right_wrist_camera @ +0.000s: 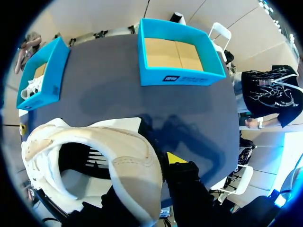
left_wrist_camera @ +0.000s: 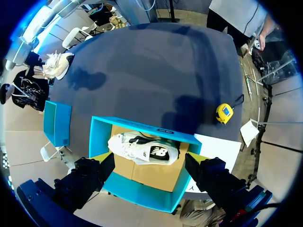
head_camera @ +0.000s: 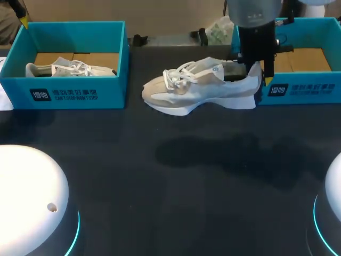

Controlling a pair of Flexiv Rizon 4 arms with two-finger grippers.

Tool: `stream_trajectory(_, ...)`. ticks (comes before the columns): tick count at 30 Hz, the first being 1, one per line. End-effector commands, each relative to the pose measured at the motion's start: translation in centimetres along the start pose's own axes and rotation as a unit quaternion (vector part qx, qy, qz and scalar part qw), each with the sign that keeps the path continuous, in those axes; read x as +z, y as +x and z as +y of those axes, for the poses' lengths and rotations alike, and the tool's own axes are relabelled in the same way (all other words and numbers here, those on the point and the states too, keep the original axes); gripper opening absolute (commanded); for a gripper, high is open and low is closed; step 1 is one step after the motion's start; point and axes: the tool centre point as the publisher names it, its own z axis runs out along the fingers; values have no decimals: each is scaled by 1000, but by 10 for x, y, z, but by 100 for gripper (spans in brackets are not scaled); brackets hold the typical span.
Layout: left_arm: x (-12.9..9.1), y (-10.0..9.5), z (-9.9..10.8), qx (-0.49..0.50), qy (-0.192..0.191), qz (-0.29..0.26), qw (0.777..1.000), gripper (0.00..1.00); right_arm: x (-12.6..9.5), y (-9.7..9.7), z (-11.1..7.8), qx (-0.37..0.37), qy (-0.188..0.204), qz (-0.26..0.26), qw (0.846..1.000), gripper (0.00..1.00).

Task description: Take the shoe out of the shoebox, open the shoe tongue, remove and reinsert the insole, then place the shoe into the shoebox

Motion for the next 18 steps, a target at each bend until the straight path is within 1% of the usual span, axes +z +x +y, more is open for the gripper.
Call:
stream_trajectory(1, 0, 0, -1, 0, -1, 1, 1000, 100, -1, -1, 0, 0, 0, 1, 1000, 0)
stream_trajectory(3, 0, 0, -1, 0, -1, 1, 1000, 100, -1, -1, 0, 0, 0, 1, 1000, 0)
stream_trajectory(7, 0, 0, -1, 0, -1, 1, 1000, 100, 9, 5, -18, 4, -6, -18, 1000, 0)
stream_trajectory(10, 0, 0, -1, 0, -1, 1, 1000, 100, 16, 9, -35, 12, -7, -18, 1000, 0)
stream_trajectory(18, 0, 0, -1, 0, -1, 1, 1000, 100, 21, 17, -77, 22, -9, -12, 1000, 0)
